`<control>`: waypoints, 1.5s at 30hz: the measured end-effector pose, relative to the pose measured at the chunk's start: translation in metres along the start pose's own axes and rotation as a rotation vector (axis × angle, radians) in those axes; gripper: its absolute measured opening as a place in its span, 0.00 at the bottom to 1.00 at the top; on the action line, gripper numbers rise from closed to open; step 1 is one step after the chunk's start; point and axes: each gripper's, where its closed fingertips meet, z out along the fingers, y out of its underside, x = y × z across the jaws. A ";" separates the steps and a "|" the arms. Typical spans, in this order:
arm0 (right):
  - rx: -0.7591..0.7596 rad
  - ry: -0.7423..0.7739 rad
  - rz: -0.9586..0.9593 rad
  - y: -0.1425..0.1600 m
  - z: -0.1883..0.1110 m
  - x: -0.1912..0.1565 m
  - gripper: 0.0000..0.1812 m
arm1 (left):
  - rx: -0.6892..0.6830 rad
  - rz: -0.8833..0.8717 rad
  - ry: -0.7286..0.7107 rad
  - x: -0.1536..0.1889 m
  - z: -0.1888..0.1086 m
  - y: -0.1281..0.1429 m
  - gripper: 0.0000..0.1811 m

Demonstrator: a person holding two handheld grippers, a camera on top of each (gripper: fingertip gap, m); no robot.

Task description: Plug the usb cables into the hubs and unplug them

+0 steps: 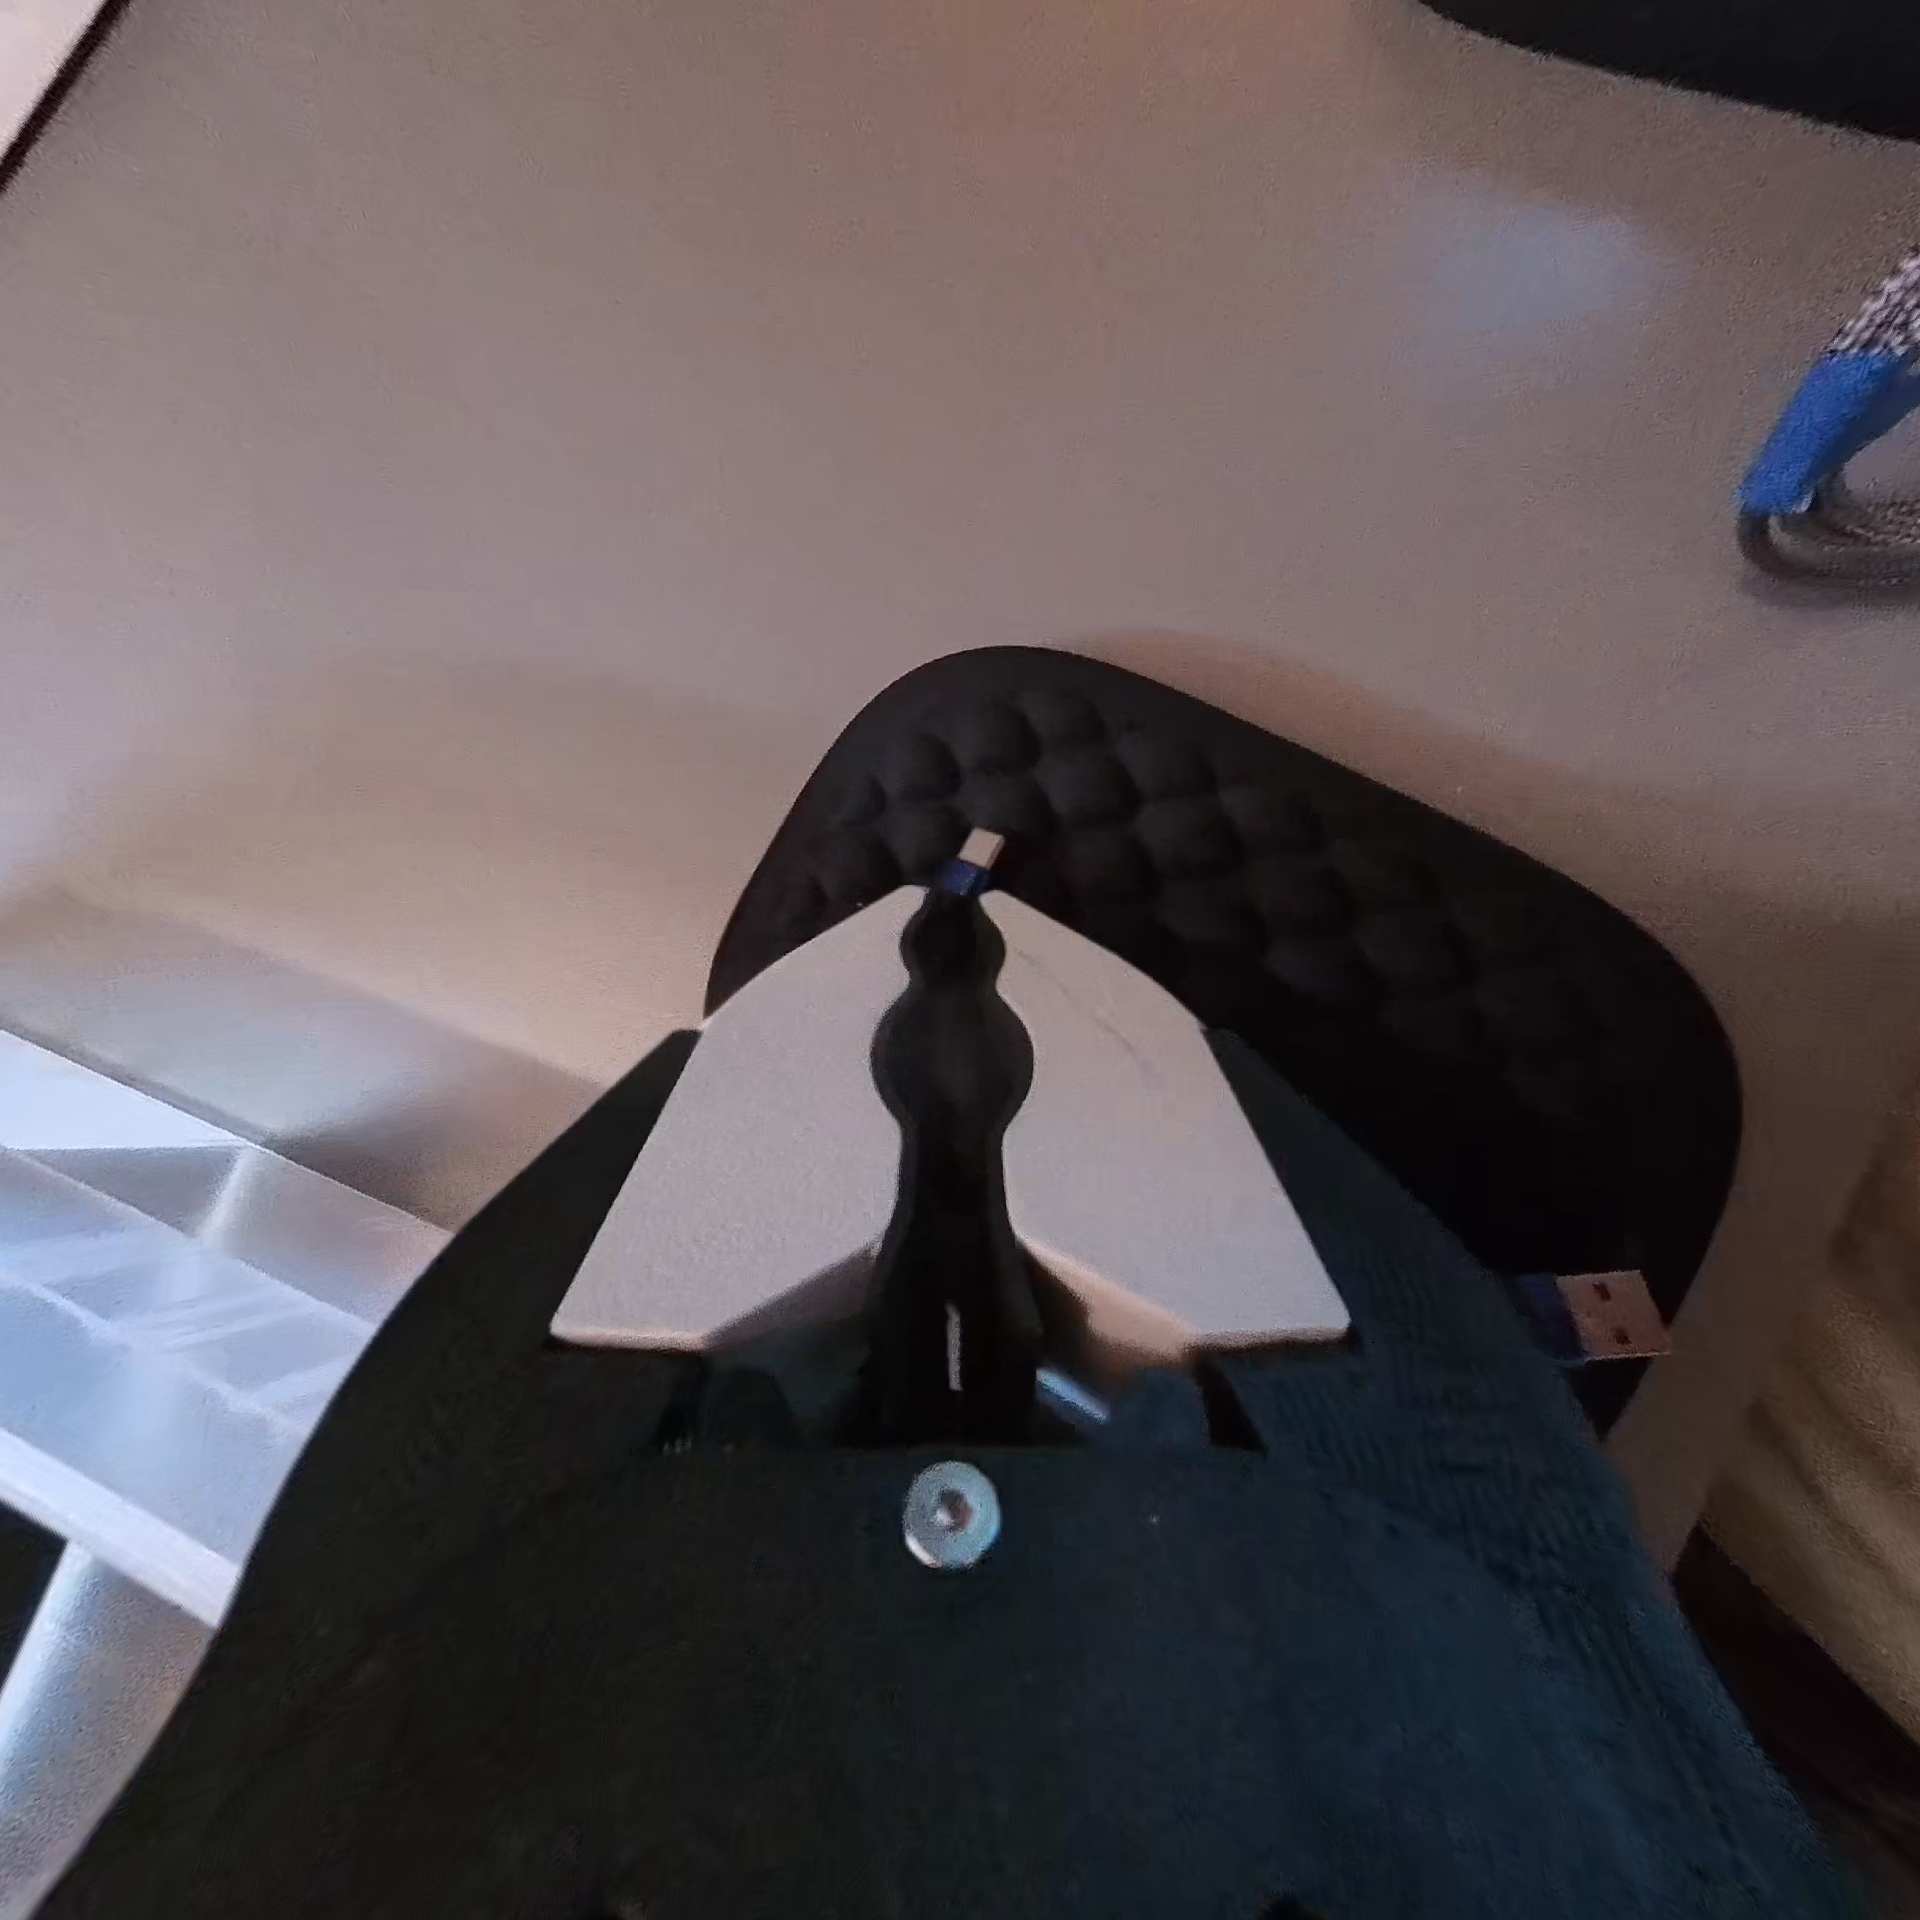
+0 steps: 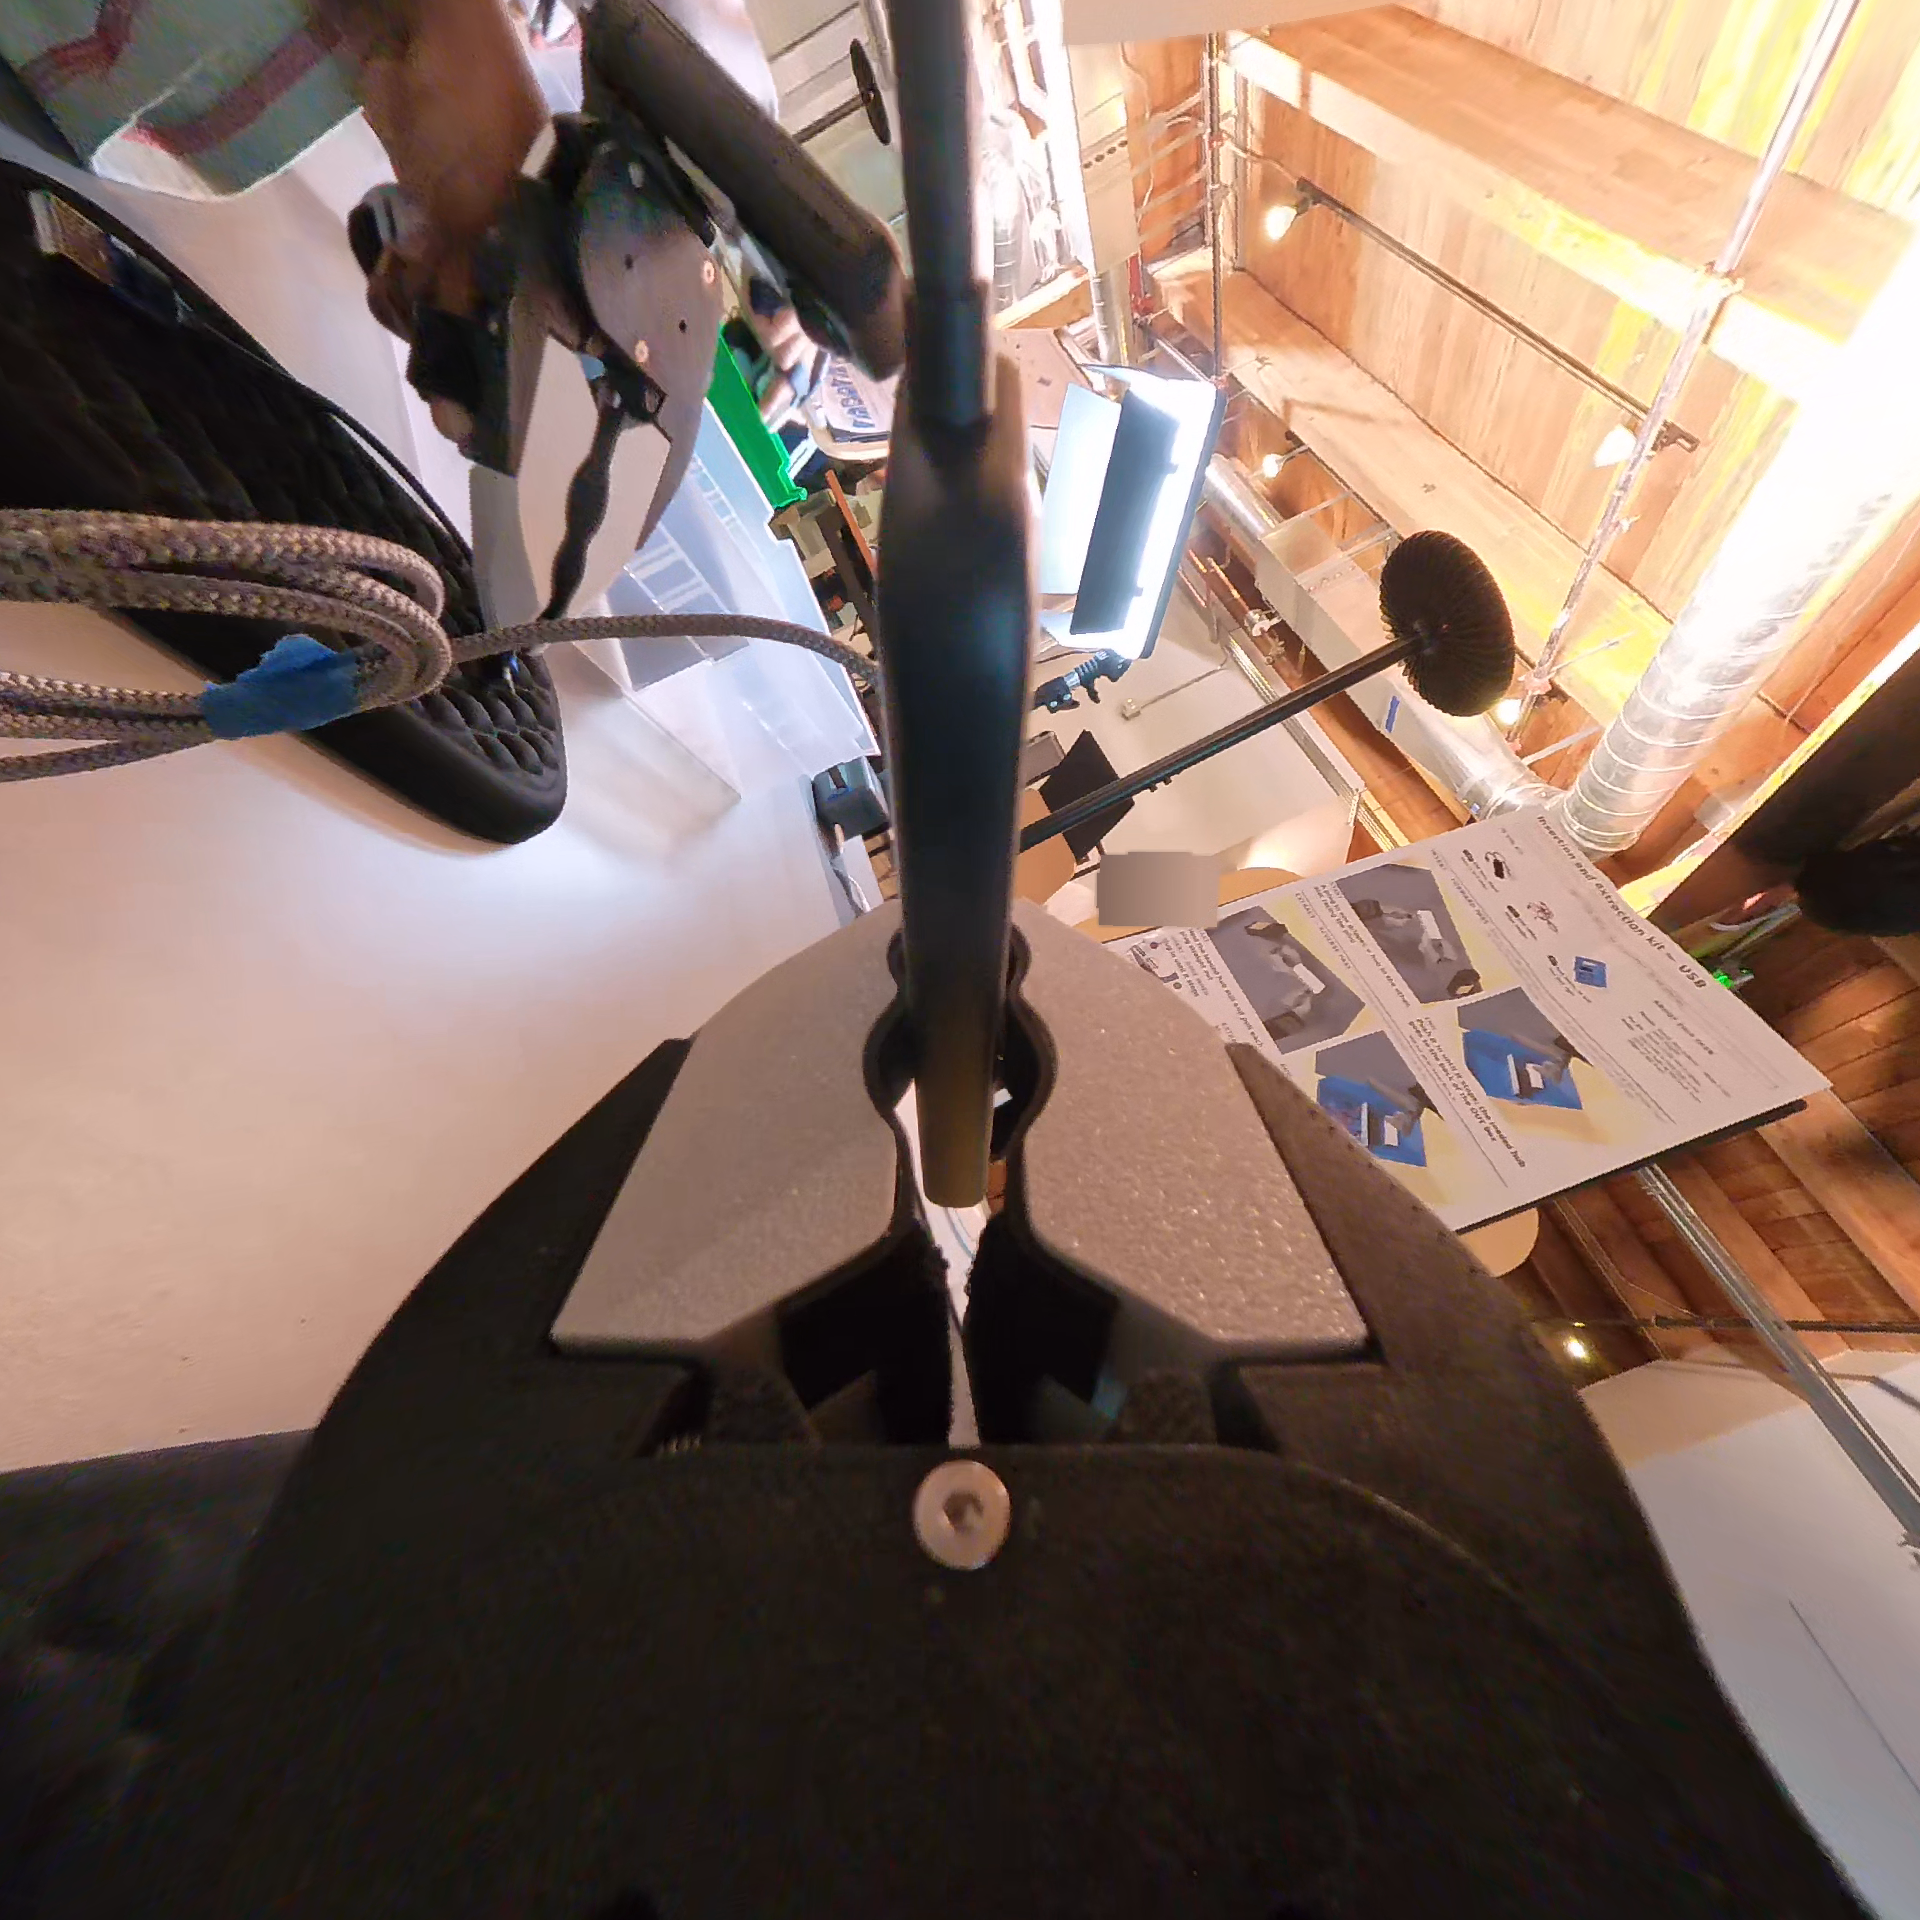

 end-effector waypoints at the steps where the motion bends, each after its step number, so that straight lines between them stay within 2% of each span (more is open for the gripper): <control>1: 0.001 -0.001 0.001 0.000 0.000 0.000 0.06 | 0.011 -0.022 0.022 0.002 -0.001 -0.001 0.02; 3: -0.002 -0.002 0.002 0.001 0.000 0.000 0.06 | 0.044 -0.070 0.071 0.008 -0.005 -0.006 0.01; 9: -0.006 -0.006 -0.003 0.001 0.001 -0.002 0.06 | 0.017 -0.152 0.043 0.001 -0.003 0.006 0.00; 15: 0.001 -0.008 0.000 0.000 0.002 -0.003 0.06 | -0.021 -0.052 -0.008 0.002 -0.001 0.008 0.01; 22: 0.002 -0.009 -0.007 -0.001 0.002 -0.003 0.06 | -0.190 0.145 -0.099 -0.002 -0.001 0.009 0.01; 34: 0.002 -0.001 -0.002 0.001 0.000 -0.001 0.06 | -0.350 0.105 -0.042 -0.013 0.001 0.011 0.03; 40: -0.001 -0.003 0.002 0.003 -0.001 -0.002 0.06 | -0.360 0.087 -0.040 -0.018 0.003 0.011 0.07; 45: -0.002 -0.005 0.001 0.003 -0.001 -0.002 0.06 | -0.382 0.089 -0.008 -0.016 0.007 0.016 0.06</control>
